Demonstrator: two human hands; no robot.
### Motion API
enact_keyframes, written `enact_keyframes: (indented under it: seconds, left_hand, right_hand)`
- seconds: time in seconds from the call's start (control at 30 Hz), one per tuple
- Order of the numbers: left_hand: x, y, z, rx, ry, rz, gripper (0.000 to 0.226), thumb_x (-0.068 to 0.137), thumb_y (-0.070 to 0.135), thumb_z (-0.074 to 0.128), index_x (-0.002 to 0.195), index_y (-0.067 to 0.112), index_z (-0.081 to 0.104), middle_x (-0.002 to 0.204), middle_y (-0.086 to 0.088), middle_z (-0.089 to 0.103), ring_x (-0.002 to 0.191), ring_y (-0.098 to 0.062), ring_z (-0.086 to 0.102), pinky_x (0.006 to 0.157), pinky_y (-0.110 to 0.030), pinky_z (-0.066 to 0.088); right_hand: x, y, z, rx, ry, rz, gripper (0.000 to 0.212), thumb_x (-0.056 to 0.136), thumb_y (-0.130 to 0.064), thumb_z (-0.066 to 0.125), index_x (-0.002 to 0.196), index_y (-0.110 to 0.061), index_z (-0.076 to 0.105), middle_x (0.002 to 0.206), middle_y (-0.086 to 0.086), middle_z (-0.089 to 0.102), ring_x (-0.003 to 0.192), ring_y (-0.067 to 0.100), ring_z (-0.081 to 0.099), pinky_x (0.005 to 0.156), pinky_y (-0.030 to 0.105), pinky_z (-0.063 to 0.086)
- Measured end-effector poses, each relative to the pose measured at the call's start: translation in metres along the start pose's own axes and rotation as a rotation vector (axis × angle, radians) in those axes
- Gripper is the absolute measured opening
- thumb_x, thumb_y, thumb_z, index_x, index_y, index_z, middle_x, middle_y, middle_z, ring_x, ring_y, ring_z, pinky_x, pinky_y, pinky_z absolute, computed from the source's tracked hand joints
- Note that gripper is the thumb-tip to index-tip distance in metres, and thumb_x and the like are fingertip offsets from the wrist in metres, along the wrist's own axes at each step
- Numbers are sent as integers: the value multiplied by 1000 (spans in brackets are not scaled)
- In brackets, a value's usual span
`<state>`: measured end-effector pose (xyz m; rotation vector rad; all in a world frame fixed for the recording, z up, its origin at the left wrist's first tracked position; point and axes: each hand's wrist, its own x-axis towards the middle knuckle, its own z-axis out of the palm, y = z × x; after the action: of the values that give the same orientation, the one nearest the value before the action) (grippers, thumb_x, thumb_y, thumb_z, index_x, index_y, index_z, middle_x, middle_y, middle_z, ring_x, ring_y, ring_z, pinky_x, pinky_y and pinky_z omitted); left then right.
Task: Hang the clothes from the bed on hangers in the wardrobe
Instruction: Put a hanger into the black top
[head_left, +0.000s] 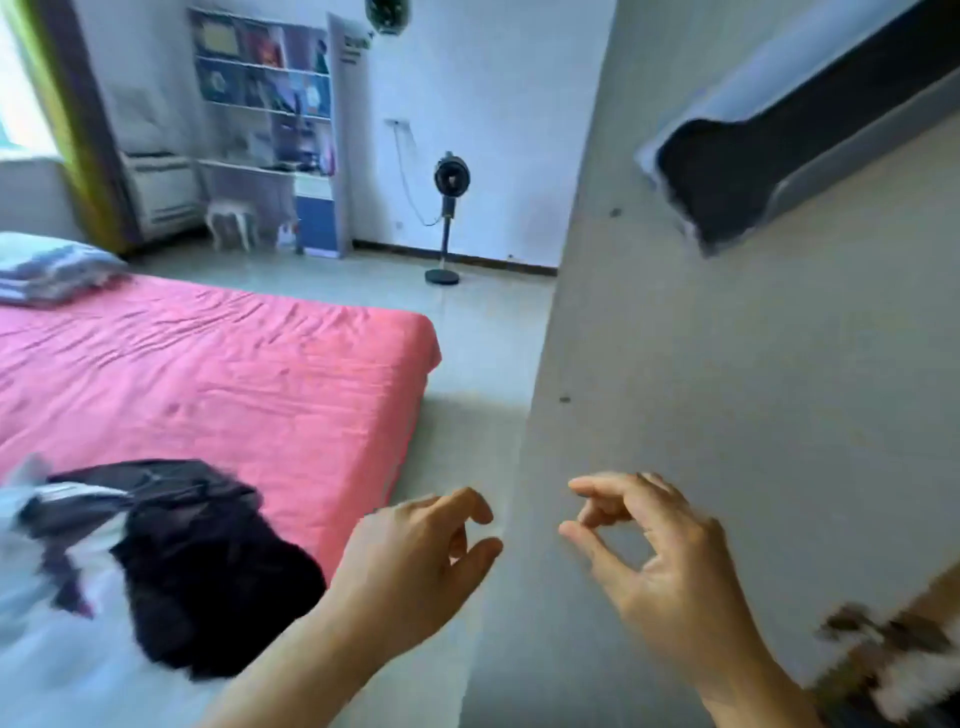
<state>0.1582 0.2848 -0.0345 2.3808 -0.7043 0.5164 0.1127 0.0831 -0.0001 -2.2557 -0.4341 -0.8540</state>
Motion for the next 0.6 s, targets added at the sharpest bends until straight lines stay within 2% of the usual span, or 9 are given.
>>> enact_keyframes:
  seconds: [0.07, 0.17, 0.3, 0.43, 0.53, 0.6]
  left_hand:
    - [-29, -46, -23, 90, 19, -97, 37, 72, 61, 38, 92, 36, 56, 55, 26, 44, 80, -3, 54, 53, -3, 23]
    - [-79, -111, -66, 134, 9, -303, 42, 70, 63, 34, 95, 37, 55, 59, 23, 49, 67, -4, 55, 55, -9, 29]
    - [-123, -168, -113, 206, 27, -527, 20, 84, 51, 53, 98, 38, 58, 64, 19, 53, 62, 3, 48, 55, -12, 32]
    - [-152, -214, -140, 250, 49, -742, 9, 84, 42, 62, 91, 39, 59, 61, 18, 54, 61, 2, 49, 54, -13, 30]
    - [-165, -244, -145, 226, 75, -873, 7, 81, 41, 65, 85, 39, 58, 72, 35, 54, 60, 2, 51, 55, -17, 31]
    - [-168, -268, -145, 228, 78, -938, 8, 81, 40, 66, 83, 40, 58, 75, 40, 52, 62, 2, 52, 54, -15, 31]
  right_hand:
    - [2, -17, 50, 91, -46, 19, 22, 74, -37, 62, 96, -33, 60, 76, -13, 59, 75, 0, 59, 75, 8, 41]
    - [7, -47, 134, 189, -140, 27, 22, 74, -39, 60, 94, -33, 61, 80, -13, 59, 76, 2, 60, 73, 9, 42]
    - [17, -76, 222, 247, -257, -13, 22, 73, -38, 60, 94, -34, 60, 75, -20, 57, 73, 5, 57, 70, 18, 44]
    - [29, -93, 296, 297, -397, -27, 21, 72, -33, 66, 91, -25, 67, 78, -17, 60, 77, 9, 58, 69, 14, 42]
    - [35, -98, 345, 362, -505, -34, 26, 74, -40, 58, 91, -24, 68, 81, -16, 61, 82, 10, 58, 73, 17, 43]
    - [42, -98, 385, 396, -563, -36, 28, 73, -41, 56, 91, -23, 68, 82, -17, 60, 82, 9, 58, 73, 20, 44]
